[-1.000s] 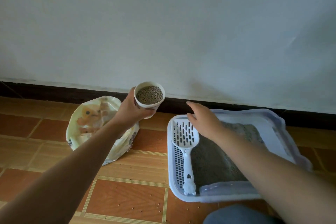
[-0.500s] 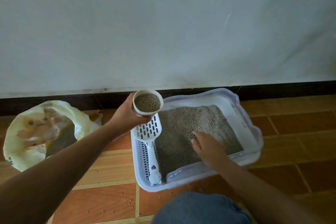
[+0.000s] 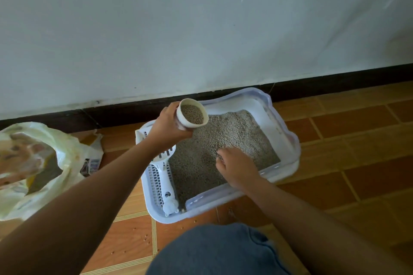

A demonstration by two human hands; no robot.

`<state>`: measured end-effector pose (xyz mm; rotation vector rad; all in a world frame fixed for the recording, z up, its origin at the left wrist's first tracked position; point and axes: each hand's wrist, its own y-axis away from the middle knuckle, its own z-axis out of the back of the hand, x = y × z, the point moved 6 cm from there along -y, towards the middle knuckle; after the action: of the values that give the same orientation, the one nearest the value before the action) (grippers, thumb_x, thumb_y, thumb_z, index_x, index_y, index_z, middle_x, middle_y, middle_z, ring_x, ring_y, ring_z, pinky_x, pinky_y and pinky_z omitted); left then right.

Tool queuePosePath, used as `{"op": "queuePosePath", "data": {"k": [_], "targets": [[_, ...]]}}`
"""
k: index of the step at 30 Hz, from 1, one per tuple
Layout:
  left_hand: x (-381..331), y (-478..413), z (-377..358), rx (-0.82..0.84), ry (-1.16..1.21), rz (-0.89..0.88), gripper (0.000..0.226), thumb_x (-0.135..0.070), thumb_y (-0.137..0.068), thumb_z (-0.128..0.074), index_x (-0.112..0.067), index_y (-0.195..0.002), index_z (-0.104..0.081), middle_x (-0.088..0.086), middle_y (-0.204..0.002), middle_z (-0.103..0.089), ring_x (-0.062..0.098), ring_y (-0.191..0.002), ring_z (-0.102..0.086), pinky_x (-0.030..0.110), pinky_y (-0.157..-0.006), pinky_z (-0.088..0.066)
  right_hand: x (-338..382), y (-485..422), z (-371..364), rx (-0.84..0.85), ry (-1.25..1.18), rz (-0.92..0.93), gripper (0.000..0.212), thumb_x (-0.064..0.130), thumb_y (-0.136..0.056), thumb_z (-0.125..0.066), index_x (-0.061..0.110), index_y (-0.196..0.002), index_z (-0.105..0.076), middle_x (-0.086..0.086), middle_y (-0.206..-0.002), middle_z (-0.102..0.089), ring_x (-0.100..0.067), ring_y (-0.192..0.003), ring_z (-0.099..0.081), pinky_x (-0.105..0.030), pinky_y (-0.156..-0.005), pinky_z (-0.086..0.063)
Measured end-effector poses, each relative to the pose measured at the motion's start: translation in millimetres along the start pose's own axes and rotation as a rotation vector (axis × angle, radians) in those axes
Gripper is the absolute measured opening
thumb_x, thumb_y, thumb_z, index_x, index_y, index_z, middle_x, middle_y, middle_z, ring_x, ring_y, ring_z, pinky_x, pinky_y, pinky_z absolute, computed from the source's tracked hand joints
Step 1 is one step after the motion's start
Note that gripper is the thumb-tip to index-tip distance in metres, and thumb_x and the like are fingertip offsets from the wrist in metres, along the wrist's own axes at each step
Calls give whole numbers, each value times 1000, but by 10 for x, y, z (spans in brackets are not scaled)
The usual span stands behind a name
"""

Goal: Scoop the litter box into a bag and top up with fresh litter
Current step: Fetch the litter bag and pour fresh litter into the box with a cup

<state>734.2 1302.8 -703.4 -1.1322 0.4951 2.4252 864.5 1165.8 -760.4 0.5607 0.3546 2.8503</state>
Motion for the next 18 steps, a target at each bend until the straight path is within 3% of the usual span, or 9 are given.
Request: {"op": "queuePosePath", "data": {"k": [3,6,10,13,18], "targets": [[32,29,-84,-10,-5,18,80,-22,-57,-84,-24,-126,-44,4,-118,-53,20,-110,-51,47,-95,-48,-15,1,23,30,17,-17,29,27,-97,-34,8,-97,-56,-4,-92,-54,-20,-89,-48,-33,-76,-43],[44,38,-116,-23,-60,16,80,-19,-61,-84,-20,-129,-43,8,-122,-51,16,-106,-46,38,-94,-44,-54,-1,86,51,42,-11,24,26,-97,-34,11,-83,-46,-3,-83,-46,-20,-80,-45,-32,-69,-39],[54,51,-125,-55,-175,27,81,-21,-63,-83,-19,-132,-41,11,-122,-48,20,-108,-45,37,-91,-42,-199,38,142,48,95,-1,32,26,-98,-32,6,-101,-57,-1,-85,-45,-16,-82,-41,-30,-69,-36],[50,73,-190,-27,-323,16,81,-25,-64,-81,-22,-133,-40,10,-123,-47,29,-114,-45,45,-93,-44,-269,81,150,11,95,-36,34,27,-96,-32,6,-103,-58,-6,-91,-56,-19,-85,-46,-32,-68,-38],[-41,117,-353,53,-530,-51,83,-26,-67,-78,-24,-138,-35,6,-132,-46,28,-124,-38,46,-101,-38,-303,94,139,11,103,-78,34,29,-96,-33,6,-106,-57,-8,-100,-61,-21,-91,-51,-34,-70,-42]]}}
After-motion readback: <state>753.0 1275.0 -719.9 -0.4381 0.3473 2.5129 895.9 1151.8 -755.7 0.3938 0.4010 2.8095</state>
